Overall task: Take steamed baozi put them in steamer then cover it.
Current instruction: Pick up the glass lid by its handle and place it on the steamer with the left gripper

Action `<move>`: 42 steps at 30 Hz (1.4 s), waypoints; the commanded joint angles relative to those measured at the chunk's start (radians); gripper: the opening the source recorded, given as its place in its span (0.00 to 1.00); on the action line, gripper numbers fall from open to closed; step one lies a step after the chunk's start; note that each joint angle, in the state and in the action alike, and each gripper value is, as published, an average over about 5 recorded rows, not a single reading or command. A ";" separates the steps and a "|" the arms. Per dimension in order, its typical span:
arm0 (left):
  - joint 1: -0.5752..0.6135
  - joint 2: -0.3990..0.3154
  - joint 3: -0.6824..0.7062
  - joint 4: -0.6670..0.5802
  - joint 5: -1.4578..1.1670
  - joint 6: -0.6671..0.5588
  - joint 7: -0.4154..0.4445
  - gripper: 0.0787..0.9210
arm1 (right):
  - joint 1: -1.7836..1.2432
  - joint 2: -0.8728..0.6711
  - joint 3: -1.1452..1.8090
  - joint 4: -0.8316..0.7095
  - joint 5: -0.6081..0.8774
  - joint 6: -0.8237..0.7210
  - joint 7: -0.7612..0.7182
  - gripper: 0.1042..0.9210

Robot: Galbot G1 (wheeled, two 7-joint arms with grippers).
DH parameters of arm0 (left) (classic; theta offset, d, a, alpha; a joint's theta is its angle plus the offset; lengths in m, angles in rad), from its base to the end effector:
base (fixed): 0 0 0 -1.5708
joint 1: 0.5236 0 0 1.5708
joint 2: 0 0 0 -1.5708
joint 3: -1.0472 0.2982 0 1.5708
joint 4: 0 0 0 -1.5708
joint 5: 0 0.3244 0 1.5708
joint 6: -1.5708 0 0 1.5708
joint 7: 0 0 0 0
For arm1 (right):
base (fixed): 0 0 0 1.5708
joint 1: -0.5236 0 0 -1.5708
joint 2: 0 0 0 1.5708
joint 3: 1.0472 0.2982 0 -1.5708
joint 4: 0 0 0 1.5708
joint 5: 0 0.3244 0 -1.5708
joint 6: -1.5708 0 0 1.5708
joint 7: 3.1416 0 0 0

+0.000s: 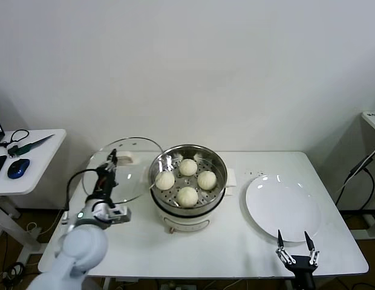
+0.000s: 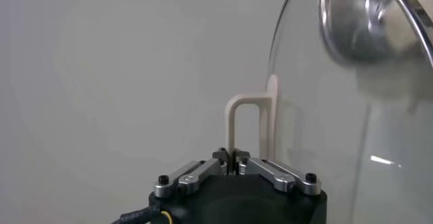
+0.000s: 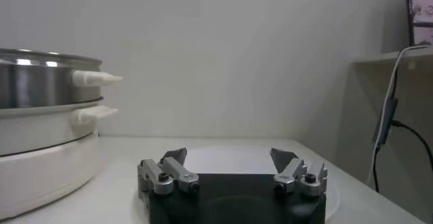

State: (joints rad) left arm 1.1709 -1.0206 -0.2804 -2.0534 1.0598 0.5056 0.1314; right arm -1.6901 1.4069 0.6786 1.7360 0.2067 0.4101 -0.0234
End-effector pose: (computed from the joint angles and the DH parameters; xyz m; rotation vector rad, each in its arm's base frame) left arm 0.2568 0.0182 -0.1952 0.0824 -2.3046 -2.1011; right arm 0.1130 -0.0887 -0.3764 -0.1496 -3.0952 0.0539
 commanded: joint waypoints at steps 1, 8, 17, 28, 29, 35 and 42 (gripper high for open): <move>-0.092 -0.060 0.197 -0.089 0.093 0.180 0.139 0.07 | 0.010 -0.004 0.001 0.004 -0.009 0.000 0.007 0.88; -0.158 -0.234 0.338 -0.007 0.256 0.191 0.150 0.07 | 0.011 -0.009 -0.002 -0.004 0.003 0.009 0.012 0.88; -0.203 -0.400 0.424 0.130 0.343 0.195 0.134 0.07 | -0.003 -0.029 0.002 -0.006 0.035 0.031 0.020 0.88; -0.231 -0.471 0.433 0.277 0.394 0.192 0.093 0.07 | -0.011 -0.030 0.011 -0.003 0.048 0.045 0.027 0.88; -0.233 -0.471 0.431 0.285 0.396 0.192 0.092 0.07 | -0.011 -0.030 0.012 -0.003 0.048 0.046 0.027 0.88; -0.233 -0.467 0.415 0.308 0.415 0.188 0.087 0.07 | -0.008 -0.027 0.012 -0.004 0.048 0.051 0.029 0.88; -0.225 -0.451 0.404 0.314 0.429 0.180 0.083 0.07 | -0.010 -0.025 0.013 -0.007 0.050 0.063 0.031 0.88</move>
State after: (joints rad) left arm 0.9497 -1.4493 0.1111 -1.7639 1.4784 0.6759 0.2157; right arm -1.6991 1.3813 0.6907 1.7308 0.2547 0.4661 0.0071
